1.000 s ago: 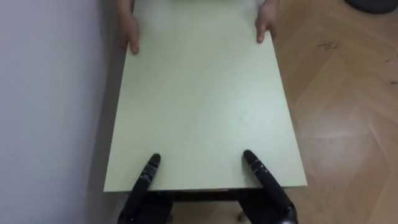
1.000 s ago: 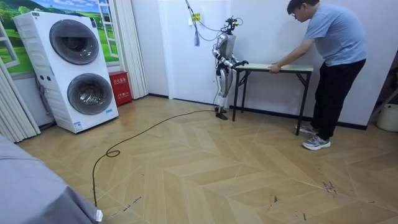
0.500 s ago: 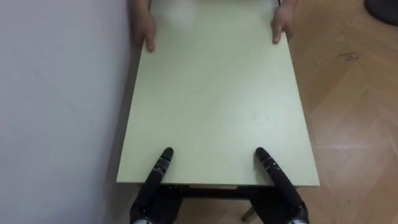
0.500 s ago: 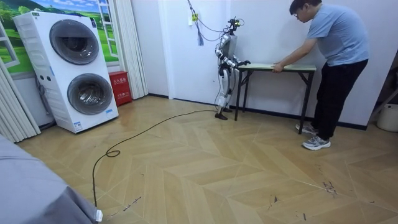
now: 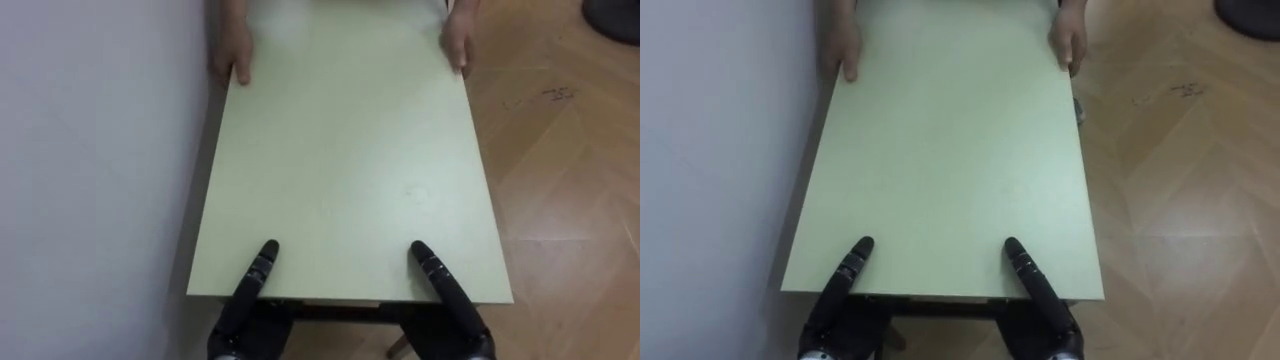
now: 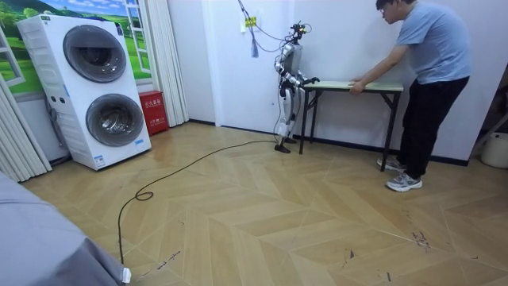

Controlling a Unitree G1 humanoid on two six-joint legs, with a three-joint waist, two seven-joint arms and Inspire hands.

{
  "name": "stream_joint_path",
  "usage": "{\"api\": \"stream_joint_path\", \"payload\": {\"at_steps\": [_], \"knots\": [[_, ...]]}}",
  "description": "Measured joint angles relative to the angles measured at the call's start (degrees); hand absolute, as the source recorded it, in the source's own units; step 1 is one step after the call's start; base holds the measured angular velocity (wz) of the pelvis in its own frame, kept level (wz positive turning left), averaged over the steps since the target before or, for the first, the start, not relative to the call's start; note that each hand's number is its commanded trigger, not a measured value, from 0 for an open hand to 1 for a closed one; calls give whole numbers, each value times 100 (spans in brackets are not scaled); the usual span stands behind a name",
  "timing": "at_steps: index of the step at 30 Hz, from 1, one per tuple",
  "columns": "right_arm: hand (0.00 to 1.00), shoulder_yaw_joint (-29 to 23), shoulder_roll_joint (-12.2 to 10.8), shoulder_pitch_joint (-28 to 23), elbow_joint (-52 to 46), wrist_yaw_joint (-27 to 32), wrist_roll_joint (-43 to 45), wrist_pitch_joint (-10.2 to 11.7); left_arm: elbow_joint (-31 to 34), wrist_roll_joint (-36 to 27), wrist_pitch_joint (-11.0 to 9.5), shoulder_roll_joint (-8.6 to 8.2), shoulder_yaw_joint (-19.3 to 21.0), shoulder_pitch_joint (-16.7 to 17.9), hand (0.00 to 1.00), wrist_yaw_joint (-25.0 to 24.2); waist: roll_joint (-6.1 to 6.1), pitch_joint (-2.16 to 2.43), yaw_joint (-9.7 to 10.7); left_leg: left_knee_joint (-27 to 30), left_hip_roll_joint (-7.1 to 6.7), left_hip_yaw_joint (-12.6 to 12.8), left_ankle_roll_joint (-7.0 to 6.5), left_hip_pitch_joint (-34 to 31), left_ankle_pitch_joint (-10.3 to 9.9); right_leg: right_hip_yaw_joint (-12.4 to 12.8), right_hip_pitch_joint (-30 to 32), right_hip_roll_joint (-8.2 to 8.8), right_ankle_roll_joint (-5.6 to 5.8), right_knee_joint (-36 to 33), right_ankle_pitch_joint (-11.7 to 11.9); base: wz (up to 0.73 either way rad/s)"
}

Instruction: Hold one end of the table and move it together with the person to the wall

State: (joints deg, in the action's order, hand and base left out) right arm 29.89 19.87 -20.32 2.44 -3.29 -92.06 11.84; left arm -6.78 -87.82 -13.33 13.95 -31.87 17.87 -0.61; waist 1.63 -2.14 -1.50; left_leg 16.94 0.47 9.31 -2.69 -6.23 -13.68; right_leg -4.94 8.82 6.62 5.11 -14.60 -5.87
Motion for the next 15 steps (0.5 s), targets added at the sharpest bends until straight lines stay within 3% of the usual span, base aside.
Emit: {"api": "stream_joint_path", "payload": {"at_steps": [15], "knots": [[100,55,-1,-47,64,-9,3,3,1,1,-10,15,5,114,99,0,-4,-2,37,-157,6,-9,15,219,5,-142,-194,-15,-3,106,2,0]]}}
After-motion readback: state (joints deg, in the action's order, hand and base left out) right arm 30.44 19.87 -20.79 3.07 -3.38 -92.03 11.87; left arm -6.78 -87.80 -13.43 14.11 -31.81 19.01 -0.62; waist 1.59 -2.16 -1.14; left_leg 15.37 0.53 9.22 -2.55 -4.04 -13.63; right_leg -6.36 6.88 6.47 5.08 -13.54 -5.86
